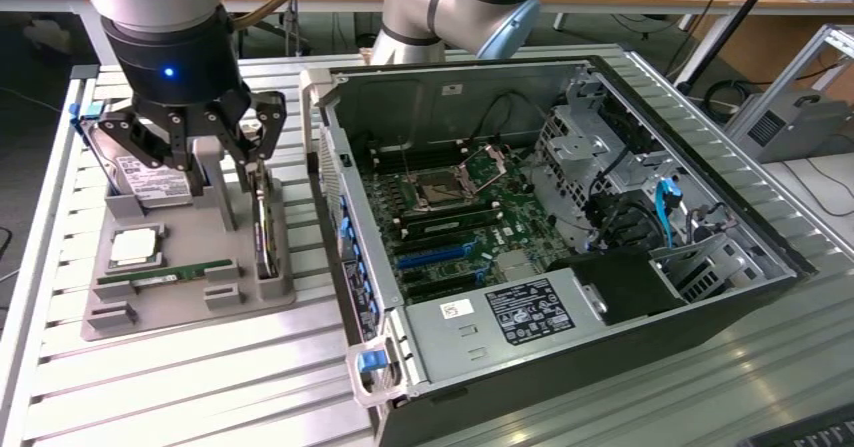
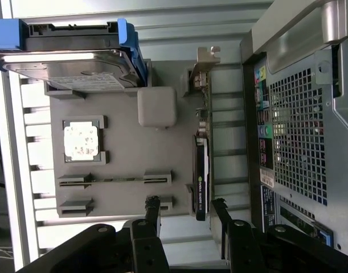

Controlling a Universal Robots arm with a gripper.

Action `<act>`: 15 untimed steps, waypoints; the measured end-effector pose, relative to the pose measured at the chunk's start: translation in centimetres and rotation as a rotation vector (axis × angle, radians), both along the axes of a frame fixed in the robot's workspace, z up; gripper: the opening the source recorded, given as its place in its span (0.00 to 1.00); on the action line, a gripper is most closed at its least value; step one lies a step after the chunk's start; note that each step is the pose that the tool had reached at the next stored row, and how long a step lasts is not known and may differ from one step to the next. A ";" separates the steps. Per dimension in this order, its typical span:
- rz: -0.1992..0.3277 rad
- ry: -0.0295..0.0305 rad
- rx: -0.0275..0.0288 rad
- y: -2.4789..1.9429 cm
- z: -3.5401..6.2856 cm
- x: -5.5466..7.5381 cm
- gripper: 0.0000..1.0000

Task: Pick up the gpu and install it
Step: 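Pick up the gpu and move the gpu toward the slot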

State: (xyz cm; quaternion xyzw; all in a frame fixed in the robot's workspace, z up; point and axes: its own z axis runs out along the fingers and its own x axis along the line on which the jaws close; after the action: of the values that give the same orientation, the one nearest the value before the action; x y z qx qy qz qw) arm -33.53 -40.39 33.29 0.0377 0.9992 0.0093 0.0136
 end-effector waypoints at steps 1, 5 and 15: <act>0.000 0.0000 -0.0002 0.00 -0.02 0.0 0.48; 0.000 0.0000 -0.0016 -0.02 -0.11 0.0 0.48; 0.000 0.0000 -0.0047 -0.02 -0.29 0.0 0.48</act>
State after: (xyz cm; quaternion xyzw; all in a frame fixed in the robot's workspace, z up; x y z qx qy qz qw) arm -33.52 -40.41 33.00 0.0377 0.9992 0.0069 0.0136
